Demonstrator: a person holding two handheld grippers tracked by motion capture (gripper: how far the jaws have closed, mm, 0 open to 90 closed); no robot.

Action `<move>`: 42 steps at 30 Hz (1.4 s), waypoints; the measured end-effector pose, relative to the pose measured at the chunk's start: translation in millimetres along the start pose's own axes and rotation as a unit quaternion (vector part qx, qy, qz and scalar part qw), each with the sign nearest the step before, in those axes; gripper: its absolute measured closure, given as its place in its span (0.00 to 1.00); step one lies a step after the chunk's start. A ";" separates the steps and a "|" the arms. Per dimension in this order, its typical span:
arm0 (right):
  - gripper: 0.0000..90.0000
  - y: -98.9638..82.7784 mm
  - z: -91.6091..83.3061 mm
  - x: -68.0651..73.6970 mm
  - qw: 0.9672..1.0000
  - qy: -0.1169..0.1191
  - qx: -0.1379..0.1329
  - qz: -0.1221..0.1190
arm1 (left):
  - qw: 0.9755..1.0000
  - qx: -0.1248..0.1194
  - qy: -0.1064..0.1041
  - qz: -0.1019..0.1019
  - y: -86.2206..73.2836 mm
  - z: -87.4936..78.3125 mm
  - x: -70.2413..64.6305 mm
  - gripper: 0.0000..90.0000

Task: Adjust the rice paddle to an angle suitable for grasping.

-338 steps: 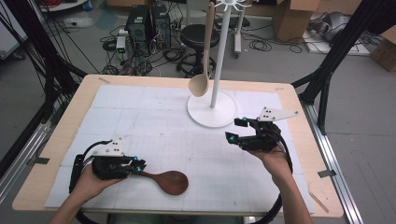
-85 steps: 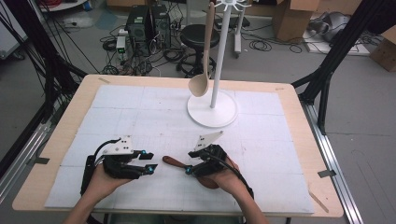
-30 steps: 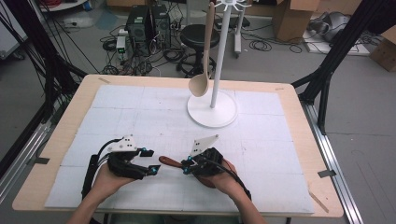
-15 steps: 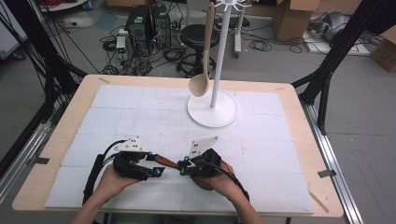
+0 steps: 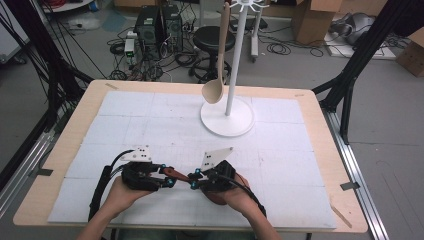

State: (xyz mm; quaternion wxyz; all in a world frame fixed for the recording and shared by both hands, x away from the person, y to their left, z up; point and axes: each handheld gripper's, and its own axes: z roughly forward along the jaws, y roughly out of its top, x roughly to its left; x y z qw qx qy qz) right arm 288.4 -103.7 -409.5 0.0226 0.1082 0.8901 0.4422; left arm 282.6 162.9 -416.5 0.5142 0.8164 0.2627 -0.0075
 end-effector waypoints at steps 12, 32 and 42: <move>0.84 -2.2 1.0 -0.4 1.000 0.013 0.004 0.007 | 1.000 -0.019 -0.009 0.005 4.5 -3.0 -6.3 0.65; 0.85 11.2 -9.7 11.2 0.998 -0.028 -0.053 -0.001 | 0.999 -0.047 -0.010 0.001 27.3 -9.2 -19.7 0.70; 0.77 8.1 -16.8 9.2 0.998 -0.006 -0.066 0.015 | 0.997 -0.057 -0.048 0.009 36.3 -15.3 -20.6 0.78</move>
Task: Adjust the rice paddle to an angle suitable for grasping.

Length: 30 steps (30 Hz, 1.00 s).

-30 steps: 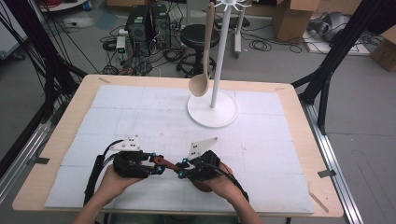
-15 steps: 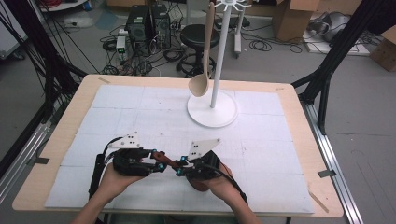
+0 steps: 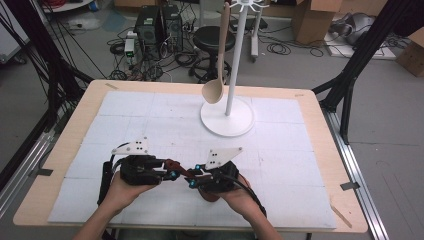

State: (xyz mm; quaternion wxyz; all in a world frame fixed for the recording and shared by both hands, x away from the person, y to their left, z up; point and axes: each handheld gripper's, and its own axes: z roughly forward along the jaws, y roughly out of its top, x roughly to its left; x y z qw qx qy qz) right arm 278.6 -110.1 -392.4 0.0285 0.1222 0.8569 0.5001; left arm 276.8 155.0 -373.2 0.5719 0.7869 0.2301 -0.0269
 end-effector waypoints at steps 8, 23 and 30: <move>0.78 0.7 -1.7 -3.5 1.000 0.025 0.001 0.004 | 1.000 -0.003 -0.024 0.013 0.8 -1.7 -0.9 0.85; 0.86 6.1 -4.5 -1.2 0.999 0.035 -0.006 -0.013 | 1.000 -0.009 -0.019 0.022 4.6 -2.6 -3.0 0.73; 0.86 6.6 -6.2 -1.3 0.999 0.033 -0.019 -0.005 | 0.999 -0.021 -0.014 0.023 5.4 -1.7 -3.7 0.76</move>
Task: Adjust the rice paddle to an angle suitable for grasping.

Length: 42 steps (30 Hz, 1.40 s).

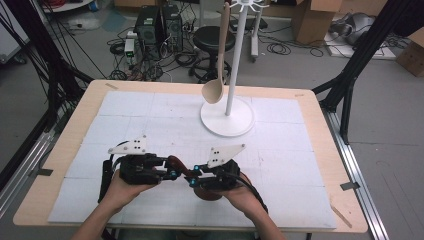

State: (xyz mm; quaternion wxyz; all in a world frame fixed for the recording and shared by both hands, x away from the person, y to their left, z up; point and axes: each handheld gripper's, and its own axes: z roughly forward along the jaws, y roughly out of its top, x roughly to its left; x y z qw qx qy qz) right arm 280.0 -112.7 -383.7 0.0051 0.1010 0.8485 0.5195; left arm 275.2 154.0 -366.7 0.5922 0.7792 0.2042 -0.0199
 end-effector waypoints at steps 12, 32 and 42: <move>0.86 -0.3 -17.6 -8.5 0.999 -0.019 -0.034 0.017 | 1.000 0.003 0.011 0.000 0.3 -4.8 -0.4 0.70; 0.87 9.5 -57.2 -38.0 0.994 -0.054 -0.077 0.049 | 0.999 0.023 0.041 0.027 -4.1 -16.6 -2.8 0.56; 0.87 12.2 -72.3 -52.5 0.992 -0.074 -0.085 0.063 | 0.997 0.034 0.058 0.034 -11.5 -22.8 0.1 0.47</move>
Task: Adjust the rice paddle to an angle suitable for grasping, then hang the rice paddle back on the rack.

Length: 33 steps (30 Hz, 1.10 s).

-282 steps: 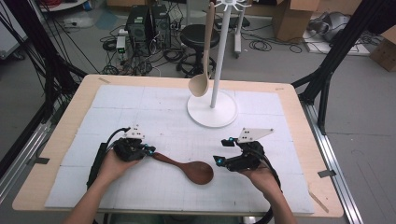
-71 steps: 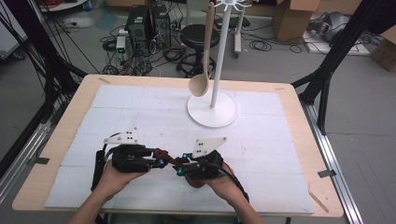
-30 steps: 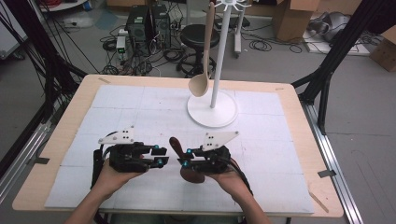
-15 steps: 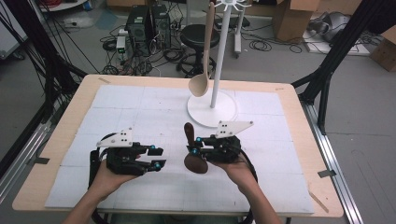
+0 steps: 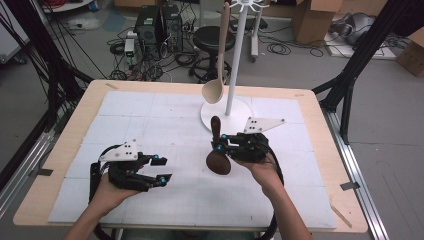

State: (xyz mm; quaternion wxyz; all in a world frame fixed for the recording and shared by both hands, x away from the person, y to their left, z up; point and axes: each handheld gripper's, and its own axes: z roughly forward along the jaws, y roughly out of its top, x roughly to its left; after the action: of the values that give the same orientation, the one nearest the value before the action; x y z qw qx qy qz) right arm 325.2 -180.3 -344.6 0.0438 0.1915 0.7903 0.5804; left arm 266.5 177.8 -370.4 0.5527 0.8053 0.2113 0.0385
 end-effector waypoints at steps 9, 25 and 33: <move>0.87 8.6 -6.4 -11.7 1.000 -0.010 0.000 0.001 | 1.000 -0.004 0.021 -0.001 -5.7 -10.1 4.6 0.41; 0.87 28.5 -17.3 -27.8 0.999 -0.035 -0.008 0.002 | 0.999 -0.010 0.052 -0.010 -10.5 -17.4 10.7 0.33; 0.87 34.9 -16.3 -31.0 0.999 -0.037 -0.001 -0.005 | 0.998 -0.004 0.057 -0.010 -10.9 -17.0 10.6 0.30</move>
State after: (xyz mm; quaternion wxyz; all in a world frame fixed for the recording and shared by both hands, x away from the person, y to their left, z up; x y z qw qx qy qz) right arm 357.8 -197.1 -311.5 0.0756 0.2087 0.7888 0.5732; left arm 267.9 200.0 -375.5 0.5435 0.7973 0.2502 0.0797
